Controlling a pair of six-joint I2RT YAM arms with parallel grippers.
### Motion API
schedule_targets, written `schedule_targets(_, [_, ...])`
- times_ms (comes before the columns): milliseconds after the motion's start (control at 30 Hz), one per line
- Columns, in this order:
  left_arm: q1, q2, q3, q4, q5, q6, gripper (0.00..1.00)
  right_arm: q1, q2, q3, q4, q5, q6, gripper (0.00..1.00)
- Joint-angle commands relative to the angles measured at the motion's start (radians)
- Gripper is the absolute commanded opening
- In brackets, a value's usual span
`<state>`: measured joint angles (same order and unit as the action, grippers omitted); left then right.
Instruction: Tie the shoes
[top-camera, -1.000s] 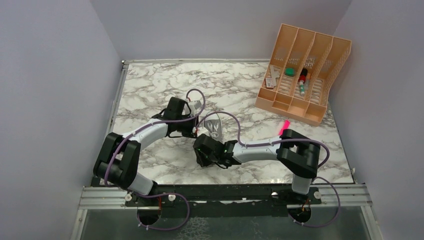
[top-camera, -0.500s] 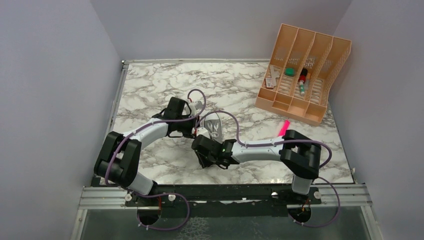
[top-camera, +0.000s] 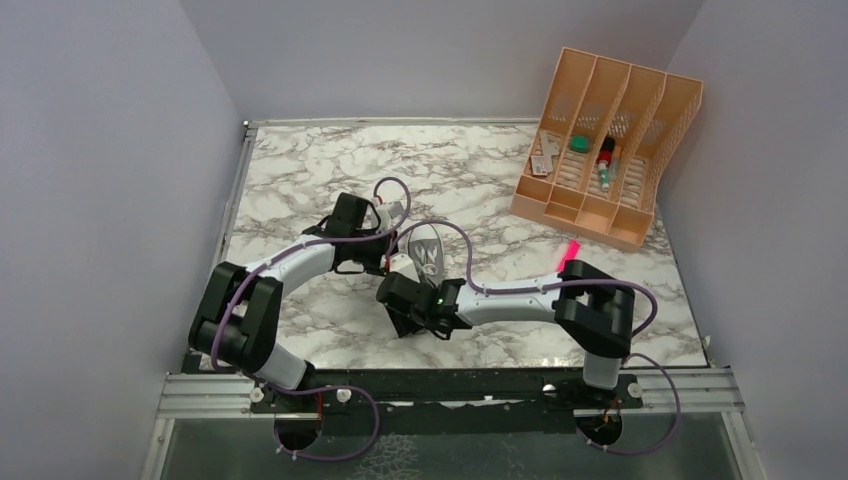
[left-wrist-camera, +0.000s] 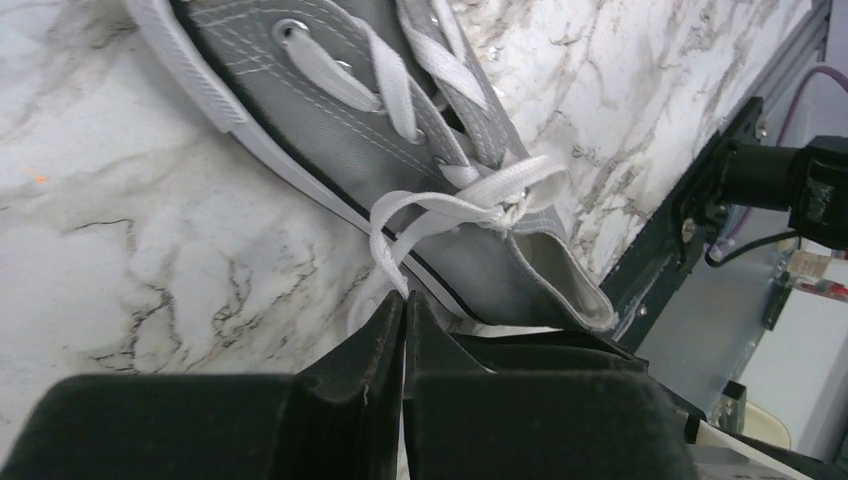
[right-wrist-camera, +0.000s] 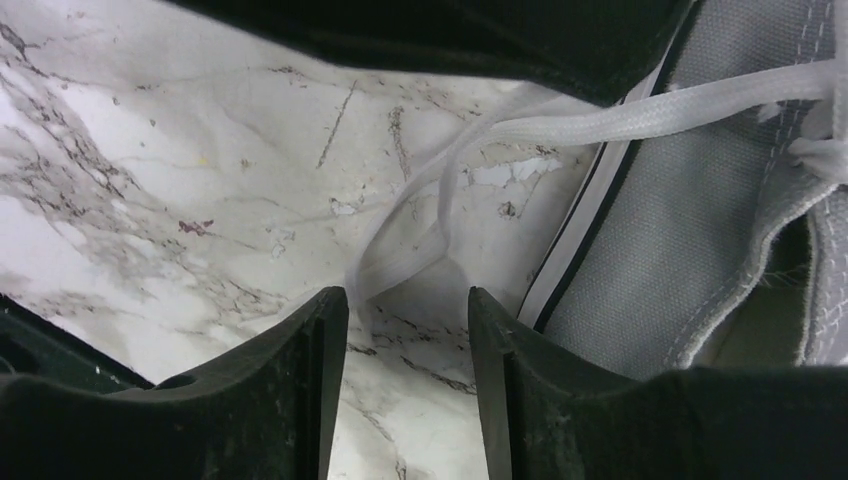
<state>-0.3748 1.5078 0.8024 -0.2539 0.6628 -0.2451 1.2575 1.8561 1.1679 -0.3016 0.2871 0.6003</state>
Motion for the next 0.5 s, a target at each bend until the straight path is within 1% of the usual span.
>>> schedule_targets(0, [-0.014, 0.013, 0.043, 0.051, -0.017, 0.022, 0.04, 0.081, -0.17, -0.002, 0.267, -0.064, -0.163, 0.54])
schedule_targets(100, [-0.013, -0.002, 0.042, 0.055, -0.017, 0.034, 0.04, 0.08, -0.257, -0.037, 0.34, -0.113, -0.205, 0.57])
schedule_targets(200, [-0.013, -0.035, 0.026, 0.092, -0.018, 0.027, 0.04, 0.08, -0.303, 0.007, 0.335, -0.174, -0.272, 0.6])
schedule_targets(233, [-0.013, -0.047, 0.018, 0.108, -0.02, 0.021, 0.04, 0.081, -0.31, 0.029, 0.325, -0.188, -0.294, 0.67])
schedule_targets(267, [-0.012, -0.055, 0.016, 0.119, -0.02, 0.018, 0.04, 0.08, -0.312, 0.046, 0.301, -0.176, -0.295, 0.7])
schedule_targets(300, [-0.012, -0.06, 0.016, 0.122, -0.022, 0.017, 0.04, 0.081, -0.316, 0.058, 0.252, -0.15, -0.282, 0.71])
schedule_targets(333, [-0.012, -0.061, 0.02, 0.122, -0.028, 0.013, 0.04, 0.08, -0.33, 0.04, 0.258, -0.118, -0.28, 0.71])
schedule_targets(400, [-0.013, -0.057, 0.028, 0.121, -0.034, 0.01, 0.04, 0.081, -0.354, -0.054, 0.291, -0.05, -0.266, 0.7])
schedule_targets(467, [-0.012, -0.045, 0.043, 0.105, -0.044, 0.015, 0.04, 0.08, -0.369, -0.11, 0.347, -0.004, -0.273, 0.7])
